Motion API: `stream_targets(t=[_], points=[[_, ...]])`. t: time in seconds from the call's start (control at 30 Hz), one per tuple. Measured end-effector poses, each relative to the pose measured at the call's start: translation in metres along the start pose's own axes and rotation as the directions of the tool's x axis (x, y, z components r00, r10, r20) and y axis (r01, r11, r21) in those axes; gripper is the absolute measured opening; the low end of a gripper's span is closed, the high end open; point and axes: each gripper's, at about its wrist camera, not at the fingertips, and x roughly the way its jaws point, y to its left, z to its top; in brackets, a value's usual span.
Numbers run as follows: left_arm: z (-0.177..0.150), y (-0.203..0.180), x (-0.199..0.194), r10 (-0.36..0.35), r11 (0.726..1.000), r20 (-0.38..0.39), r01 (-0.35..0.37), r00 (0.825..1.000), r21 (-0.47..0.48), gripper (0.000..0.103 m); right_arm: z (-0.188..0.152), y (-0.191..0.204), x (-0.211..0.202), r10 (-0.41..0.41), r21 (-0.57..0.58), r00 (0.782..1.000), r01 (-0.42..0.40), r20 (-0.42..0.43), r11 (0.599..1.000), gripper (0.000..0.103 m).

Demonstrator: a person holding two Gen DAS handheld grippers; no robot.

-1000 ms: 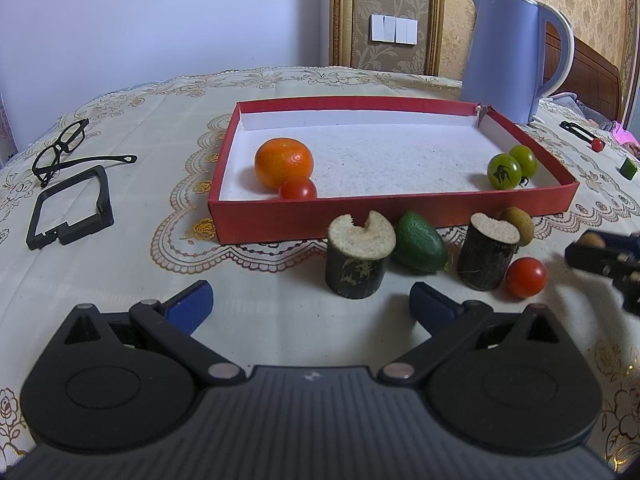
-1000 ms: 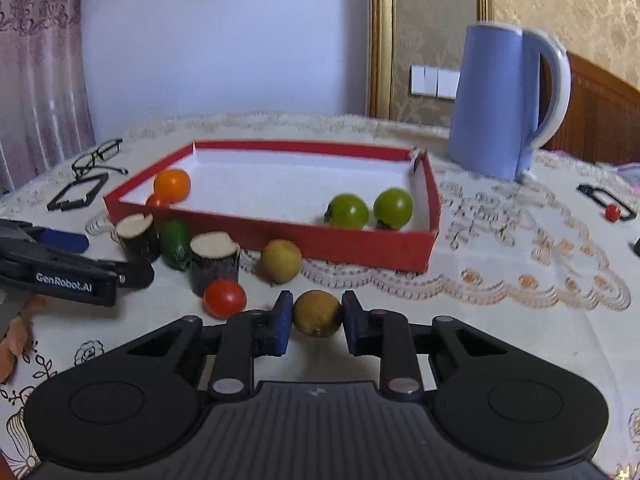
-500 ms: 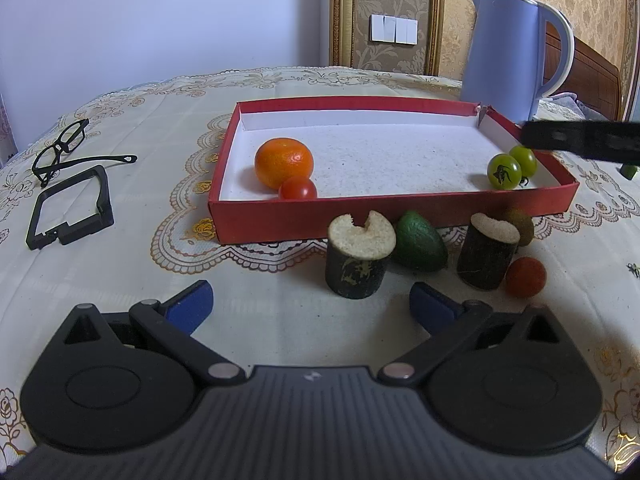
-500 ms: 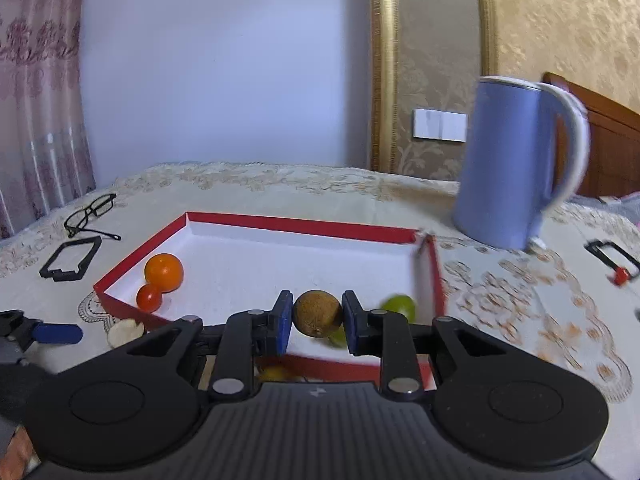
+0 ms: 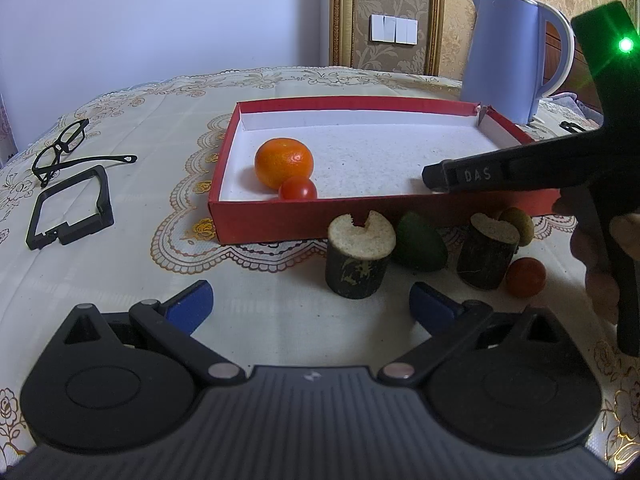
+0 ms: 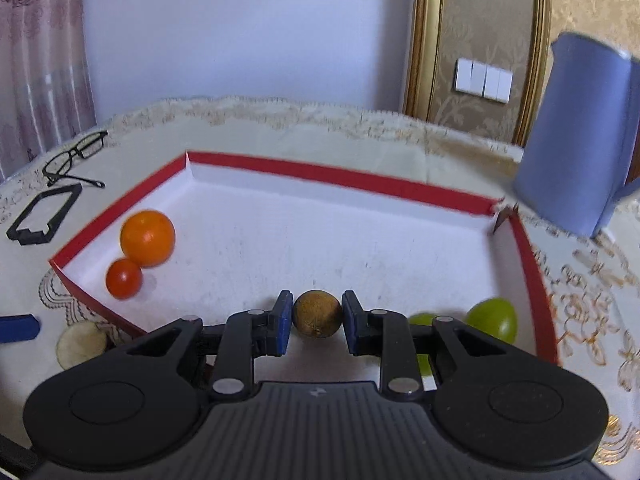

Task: Organize fruits
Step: 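Carry the kiwi over the tray with the right gripper, then open the right gripper to drop the kiwi into the tray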

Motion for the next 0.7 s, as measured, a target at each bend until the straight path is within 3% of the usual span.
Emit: stream_targets(t=[0.2,0.27,0.3,0.33,0.4,0.47,0.7], points=[[0.000,0.000,0.000,0.000,1.000,0.000,0.000,1.000,0.000,0.103,-0.001,-0.004,-0.002,0.027,0.021,1.000,-0.027,0.003,0.999,0.027],[0.000,0.000,0.000,0.000,1.000,0.000,0.000,1.000,0.000,0.103,-0.002,-0.007,-0.010,0.045,0.038,0.999,-0.045,0.000,0.998,0.031],[0.000,0.000,0.000,0.000,1.000,0.000,0.000,1.000,0.000,0.103,-0.003,-0.009,-0.017,0.044,0.042,0.999,-0.045,0.009,0.998,0.041],[0.000,0.000,0.000,0.000,1.000,0.000,0.000,1.000,0.000,0.103,-0.005,-0.010,-0.026,0.037,0.042,0.999,-0.038,0.025,0.998,0.060],[0.000,0.000,0.000,0.000,1.000,0.000,0.000,1.000,0.000,0.103,-0.014,-0.014,-0.050,0.013,0.036,0.996,-0.016,0.086,0.999,0.080],[0.000,0.000,0.000,0.000,1.000,0.000,0.000,1.000,0.000,0.103,-0.024,-0.021,-0.072,-0.014,0.037,0.991,0.009,0.134,0.999,0.082],[0.000,0.000,0.000,0.000,1.000,0.000,0.000,1.000,0.000,0.103,-0.063,-0.058,-0.115,-0.119,0.133,0.981,0.099,0.151,0.986,0.082]])
